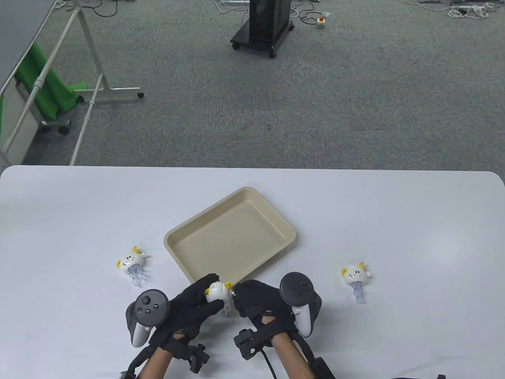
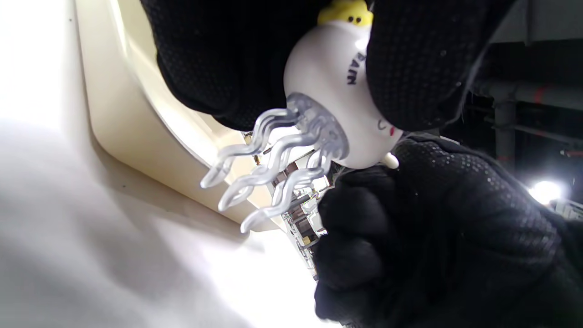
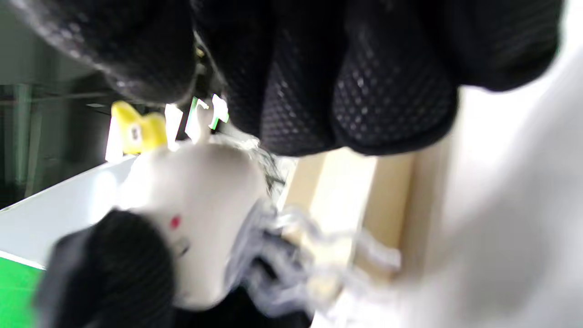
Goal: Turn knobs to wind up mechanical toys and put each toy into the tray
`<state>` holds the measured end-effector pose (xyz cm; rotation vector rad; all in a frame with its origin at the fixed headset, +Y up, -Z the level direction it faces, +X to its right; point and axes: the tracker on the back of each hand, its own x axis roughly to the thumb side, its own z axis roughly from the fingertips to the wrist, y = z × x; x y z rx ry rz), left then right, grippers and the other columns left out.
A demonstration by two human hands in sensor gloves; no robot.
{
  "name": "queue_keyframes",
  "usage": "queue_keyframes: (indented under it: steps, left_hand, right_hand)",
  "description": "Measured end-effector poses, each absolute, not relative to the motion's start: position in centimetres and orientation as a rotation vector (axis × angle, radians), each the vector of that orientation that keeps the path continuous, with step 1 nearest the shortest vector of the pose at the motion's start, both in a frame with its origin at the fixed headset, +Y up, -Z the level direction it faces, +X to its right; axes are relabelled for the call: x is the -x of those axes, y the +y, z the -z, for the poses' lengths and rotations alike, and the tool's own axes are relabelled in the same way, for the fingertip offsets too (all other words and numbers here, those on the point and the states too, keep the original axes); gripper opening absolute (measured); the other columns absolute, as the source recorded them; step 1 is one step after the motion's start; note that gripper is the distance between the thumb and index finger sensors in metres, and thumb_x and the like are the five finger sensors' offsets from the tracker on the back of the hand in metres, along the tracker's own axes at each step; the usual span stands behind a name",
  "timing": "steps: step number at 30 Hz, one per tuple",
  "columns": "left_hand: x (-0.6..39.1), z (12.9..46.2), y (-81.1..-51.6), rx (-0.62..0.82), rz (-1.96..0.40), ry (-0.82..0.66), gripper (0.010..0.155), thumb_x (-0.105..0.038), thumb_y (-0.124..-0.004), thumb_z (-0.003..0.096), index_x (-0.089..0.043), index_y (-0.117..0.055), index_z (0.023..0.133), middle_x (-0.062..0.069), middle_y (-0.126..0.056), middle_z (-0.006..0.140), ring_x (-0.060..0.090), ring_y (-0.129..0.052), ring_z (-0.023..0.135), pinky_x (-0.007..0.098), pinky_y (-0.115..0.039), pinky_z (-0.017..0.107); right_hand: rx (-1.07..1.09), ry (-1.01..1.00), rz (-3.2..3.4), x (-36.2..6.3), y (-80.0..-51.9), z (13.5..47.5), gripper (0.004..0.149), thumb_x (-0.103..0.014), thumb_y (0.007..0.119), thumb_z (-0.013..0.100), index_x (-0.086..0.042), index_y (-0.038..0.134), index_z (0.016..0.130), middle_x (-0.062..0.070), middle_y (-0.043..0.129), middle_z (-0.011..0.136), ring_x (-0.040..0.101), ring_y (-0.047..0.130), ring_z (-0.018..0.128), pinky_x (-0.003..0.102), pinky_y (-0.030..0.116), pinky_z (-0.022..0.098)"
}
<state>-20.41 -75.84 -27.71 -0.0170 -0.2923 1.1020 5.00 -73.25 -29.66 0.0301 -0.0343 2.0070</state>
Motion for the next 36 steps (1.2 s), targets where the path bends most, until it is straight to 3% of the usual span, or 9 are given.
queue_keyframes:
  steps: [4,6,12,26,30,33,36]
  left_hand:
    - [21.0,27.8,-75.7,-0.006,-1.121,-0.278,0.076,-0.049,-0.089,0.0415,-0.016,-0.073,0.109,0.009,-0.085,0.099,0.033,-0.095,0.085,0.042,-0.087,0.063]
    - [21.2,27.7,-75.7,-0.009,-1.136,-0.271,0.076,-0.049,-0.089,0.0417,-0.016,-0.073,0.108,0.009,-0.085,0.099,0.033,-0.095,0.085,0.042,-0.086,0.063]
    - [21.3,27.7,-75.7,-0.01,-1.159,-0.266,0.076,-0.049,-0.089,0.0416,-0.016,-0.073,0.108,0.009,-0.086,0.098,0.034,-0.095,0.084,0.042,-0.086,0.063]
    - [21.1,27.6,-75.8,-0.001,-1.165,-0.278,0.076,-0.049,-0.089,0.0413,-0.015,-0.074,0.108,0.01,-0.086,0.098,0.034,-0.096,0.084,0.043,-0.087,0.062]
    - [21.2,27.6,-75.8,0.003,-1.18,-0.28,0.076,-0.048,-0.09,0.0409,-0.015,-0.074,0.108,0.01,-0.086,0.097,0.034,-0.096,0.084,0.043,-0.087,0.062]
    - [21.2,27.6,-75.8,0.003,-1.179,-0.281,0.076,-0.048,-0.09,0.0405,-0.014,-0.075,0.107,0.01,-0.087,0.097,0.034,-0.096,0.083,0.043,-0.087,0.062]
    - [21.2,27.6,-75.8,0.002,-1.166,-0.282,0.076,-0.047,-0.09,0.04,-0.014,-0.075,0.107,0.011,-0.087,0.097,0.036,-0.096,0.082,0.044,-0.087,0.061]
  right_hand:
    - [-0.226,-0.204,-2.215,-4.4,-71.6,28.5,0.06,-0.047,0.079,0.042,-0.012,0.072,0.09,0.015,0.081,0.088,0.037,0.086,0.071,0.052,0.072,0.058]
    - [-0.317,-0.248,-2.287,-3.6,-71.1,27.9,0.064,-0.045,0.081,0.041,-0.014,0.066,0.094,0.014,0.074,0.095,0.037,0.08,0.08,0.051,0.068,0.065]
    - [-0.554,-0.497,-2.607,-1.2,-70.4,26.2,0.066,-0.042,0.082,0.041,-0.018,0.06,0.098,0.01,0.068,0.101,0.034,0.075,0.087,0.05,0.065,0.071]
    - [-0.633,-0.702,-2.699,0.2,-70.8,25.5,0.047,-0.031,0.077,0.043,-0.018,0.073,0.088,0.009,0.082,0.089,0.03,0.086,0.075,0.047,0.072,0.065]
    - [-0.741,-0.851,-2.75,0.4,-70.7,25.1,0.045,-0.032,0.077,0.042,-0.018,0.077,0.085,0.008,0.086,0.084,0.028,0.09,0.071,0.045,0.076,0.062]
    - [-0.726,-0.787,-2.715,0.1,-70.6,25.4,0.044,-0.032,0.078,0.041,-0.018,0.078,0.083,0.007,0.087,0.083,0.028,0.091,0.069,0.045,0.077,0.061]
    - [-0.671,-0.562,-2.623,-0.6,-70.5,26.3,0.043,-0.033,0.078,0.042,-0.019,0.081,0.082,0.008,0.089,0.08,0.028,0.093,0.066,0.045,0.079,0.058]
